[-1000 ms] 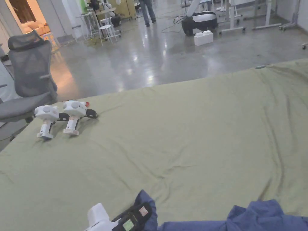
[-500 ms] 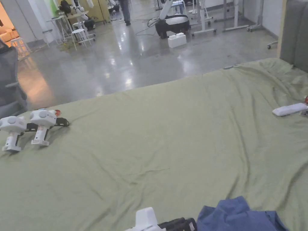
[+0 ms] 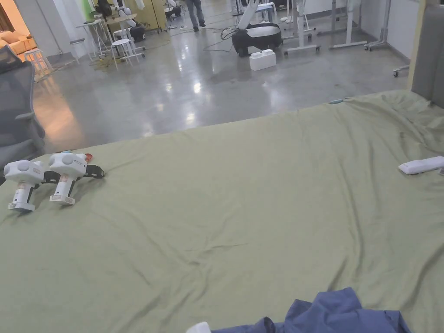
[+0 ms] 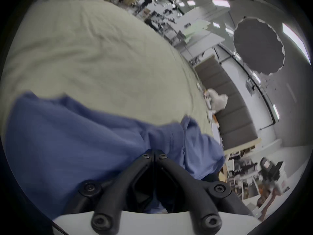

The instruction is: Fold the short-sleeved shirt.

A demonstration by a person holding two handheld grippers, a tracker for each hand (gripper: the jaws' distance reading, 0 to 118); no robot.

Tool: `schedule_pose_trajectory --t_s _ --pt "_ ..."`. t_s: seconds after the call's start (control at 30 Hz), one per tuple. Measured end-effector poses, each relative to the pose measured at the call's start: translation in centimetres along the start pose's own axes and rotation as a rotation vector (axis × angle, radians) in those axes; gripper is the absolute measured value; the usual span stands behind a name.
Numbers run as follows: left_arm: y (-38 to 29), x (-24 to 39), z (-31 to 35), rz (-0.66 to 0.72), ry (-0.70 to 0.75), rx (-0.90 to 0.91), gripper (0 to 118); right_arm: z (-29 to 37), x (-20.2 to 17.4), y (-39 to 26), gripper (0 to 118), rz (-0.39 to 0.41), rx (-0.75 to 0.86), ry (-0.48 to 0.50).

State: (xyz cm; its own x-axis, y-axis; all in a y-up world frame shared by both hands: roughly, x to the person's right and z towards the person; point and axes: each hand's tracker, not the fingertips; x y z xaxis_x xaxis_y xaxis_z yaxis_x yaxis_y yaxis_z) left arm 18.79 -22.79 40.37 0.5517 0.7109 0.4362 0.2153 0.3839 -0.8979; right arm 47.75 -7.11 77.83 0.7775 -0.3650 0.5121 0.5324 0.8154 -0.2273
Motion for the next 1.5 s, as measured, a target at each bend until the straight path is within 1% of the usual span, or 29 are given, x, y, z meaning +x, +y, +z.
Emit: schedule_pose_trajectory --t_s 0.03,0.1,0.13,0.2,0.23,0.27,0.3,0.33,0.37,0.4,0.43,0.53,0.57,0.67,0.73,0.77,0.8,0.83,0.87,0.9,0.93,1.0,1.07,1.13,1.23,1.3,1.4,1.43,1.5 --pt "-0.5 0.5 -0.8 -0.034 0.035 -0.015 3 0.1 -0.2 0.1 0 0.014 0.0 -0.003" --pt "-0.9 1.2 -1.4 -0.158 0.069 0.023 3 0.1 -0.6 0.2 0 0.031 0.003 -0.009" --pt "-0.7 1.1 -1.3 -0.153 0.078 0.02 3 0.1 -0.8 0.3 0 0.033 0.002 -0.009" --pt "0.1 0.8 -0.2 -0.084 0.043 0.01 3 -0.3 -1.0 0.3 0 0.027 -0.001 0.0" --pt "0.3 0.7 0.4 -0.085 0.037 0.014 4 -0.4 -1.1 0.4 0 0.023 -0.003 0.005" --pt "0.3 0.6 1.4 -0.097 0.041 0.038 8 -0.5 -1.3 0.4 0 0.021 -0.003 0.006" --pt "0.5 0.5 2.7 -0.102 0.042 0.077 20 -0.6 -1.5 0.5 0 0.02 -0.003 0.009" --pt "0.8 0.1 4.4 -0.103 0.043 0.111 49 -0.7 -1.6 0.5 0 0.021 -0.003 0.015" --pt "1.0 -0.6 6.1 -0.086 0.02 0.146 74 -0.8 -1.7 0.5 0 0.023 -0.003 0.024" --pt "1.3 -1.6 7.7 -0.068 0.008 0.164 87 -1.0 -1.9 0.6 0 0.024 -0.006 0.032" --pt "1.5 -2.6 9.1 -0.037 -0.017 0.175 91 -1.2 -2.0 0.6 0 0.025 -0.01 0.037" --pt "1.7 -5.7 12.5 0.107 -0.019 0.269 91 -1.6 -2.0 0.6 0 0.035 -0.02 0.052" --pt "1.7 -6.6 13.0 0.181 -0.028 0.28 91 -1.7 -2.0 0.5 0 0.034 -0.023 0.057" --pt "1.2 -9.0 13.0 0.314 -0.01 0.318 91 -1.8 -2.3 0.3 0 0.035 -0.033 0.068" --pt "1.0 -10.2 11.4 0.35 0.006 0.282 90 -1.6 -2.4 0.3 0 0.045 -0.038 0.063" --pt "0.7 -10.5 10.7 0.339 -0.003 0.268 86 -1.4 -2.4 0.3 0 0.048 -0.039 0.06" --pt "0.4 -10.6 10.2 0.342 -0.079 0.278 79 -1.1 -2.4 0.4 0 0.05 -0.039 0.056" --pt "0.3 -10.7 9.9 0.371 -0.129 0.291 59 -0.9 -2.3 0.5 0 0.049 -0.037 0.05" --pt "0.3 -11.0 9.0 0.437 -0.173 0.286 43 -0.7 -2.2 0.6 0 0.046 -0.032 0.044" --pt "0.2 -11.0 8.3 0.479 -0.147 0.274 27 -0.5 -2.2 0.6 0 0.042 -0.028 0.042" --pt "0.0 -10.9 7.9 0.475 -0.104 0.291 18 -0.3 -2.1 0.7 0 0.036 -0.025 0.041" --pt "0.1 -10.4 8.5 0.469 -0.111 0.306 14 0.0 -2.0 0.8 0 0.029 -0.019 0.033" --pt "0.2 -9.5 10.3 0.407 -0.089 0.346 13 -0.1 -1.3 0.6 0 0.028 -0.016 0.029" --pt "0.8 -8.7 13.0 0.35 -0.131 0.356 13 -0.2 -1.2 0.6 0 0.028 -0.017 0.031" --pt "2.6 -6.7 17.9 0.168 -0.01 0.381 13 -0.5 -1.2 0.6 0 0.033 -0.025 0.039" --pt "4.0 -4.7 20.3 0.097 0.069 0.381 13 -0.8 -1.1 0.4 0 0.028 -0.025 0.055" --pt "4.8 -0.1 20.1 0.03 0.079 0.378 13 -1.3 -1.0 -0.1 0 0.012 -0.031 0.061" --pt "4.8 1.5 19.0 -0.003 0.085 0.367 13 -1.3 -0.9 -0.2 0 0.005 -0.031 0.062" --pt "4.5 5.1 15.2 -0.058 0.167 0.351 13 -1.1 -1.0 -0.5 0 -0.016 -0.017 0.061"
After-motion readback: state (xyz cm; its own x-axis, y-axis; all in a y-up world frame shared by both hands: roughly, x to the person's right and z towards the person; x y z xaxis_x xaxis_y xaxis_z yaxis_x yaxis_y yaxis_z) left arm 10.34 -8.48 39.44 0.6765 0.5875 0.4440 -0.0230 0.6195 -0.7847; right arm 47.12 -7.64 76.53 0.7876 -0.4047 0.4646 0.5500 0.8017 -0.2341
